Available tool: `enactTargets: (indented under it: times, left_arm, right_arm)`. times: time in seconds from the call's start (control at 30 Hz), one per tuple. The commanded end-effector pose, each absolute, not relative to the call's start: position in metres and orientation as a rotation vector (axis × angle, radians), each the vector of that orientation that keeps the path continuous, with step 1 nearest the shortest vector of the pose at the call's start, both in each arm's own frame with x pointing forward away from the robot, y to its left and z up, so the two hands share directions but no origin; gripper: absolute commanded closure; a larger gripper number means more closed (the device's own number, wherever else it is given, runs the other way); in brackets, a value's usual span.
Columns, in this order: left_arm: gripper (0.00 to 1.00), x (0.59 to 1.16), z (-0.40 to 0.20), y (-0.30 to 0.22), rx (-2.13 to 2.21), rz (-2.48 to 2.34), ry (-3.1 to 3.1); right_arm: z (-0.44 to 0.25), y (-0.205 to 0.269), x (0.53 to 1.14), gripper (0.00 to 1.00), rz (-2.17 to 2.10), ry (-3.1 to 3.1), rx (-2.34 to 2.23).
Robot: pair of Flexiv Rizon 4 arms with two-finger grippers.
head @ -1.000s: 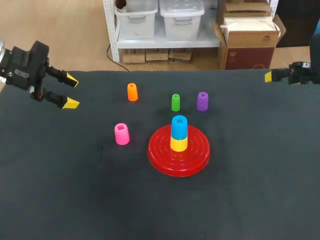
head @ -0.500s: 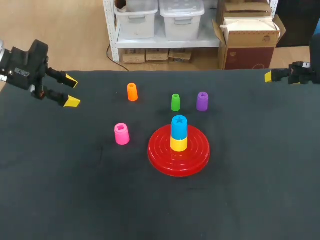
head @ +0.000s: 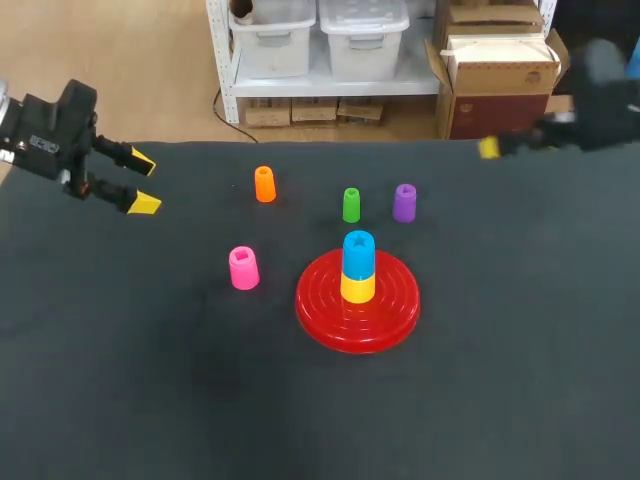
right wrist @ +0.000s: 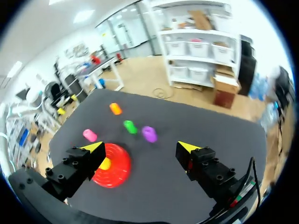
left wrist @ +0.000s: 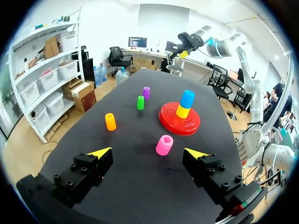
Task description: Pick up and stack the cylinders on the red base in this order: pink,purple,orange,green
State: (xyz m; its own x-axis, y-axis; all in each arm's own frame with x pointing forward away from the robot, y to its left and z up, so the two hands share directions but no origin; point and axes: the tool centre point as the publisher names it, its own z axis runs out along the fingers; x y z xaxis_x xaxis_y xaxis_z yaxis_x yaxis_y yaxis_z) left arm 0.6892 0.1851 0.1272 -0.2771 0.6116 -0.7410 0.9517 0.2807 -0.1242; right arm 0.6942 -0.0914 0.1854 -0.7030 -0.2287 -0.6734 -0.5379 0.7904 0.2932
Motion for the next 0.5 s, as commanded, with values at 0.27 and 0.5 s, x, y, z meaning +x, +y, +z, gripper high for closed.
enactTargets:
  times: [0.27, 0.5]
  left_arm:
    - [0.0, 0.689, 0.127, 0.185, 1.398, -0.772, 1.98]
    - [0.0, 0.689, 0.127, 0.185, 1.398, -0.772, 1.98]
  right_arm:
    - [0.187, 0.052, 0.663, 0.0, 0.596, 2.231, -1.488]
    - [0.152, 0.099, 0.633, 0.0, 0.429, 2.173, -1.823]
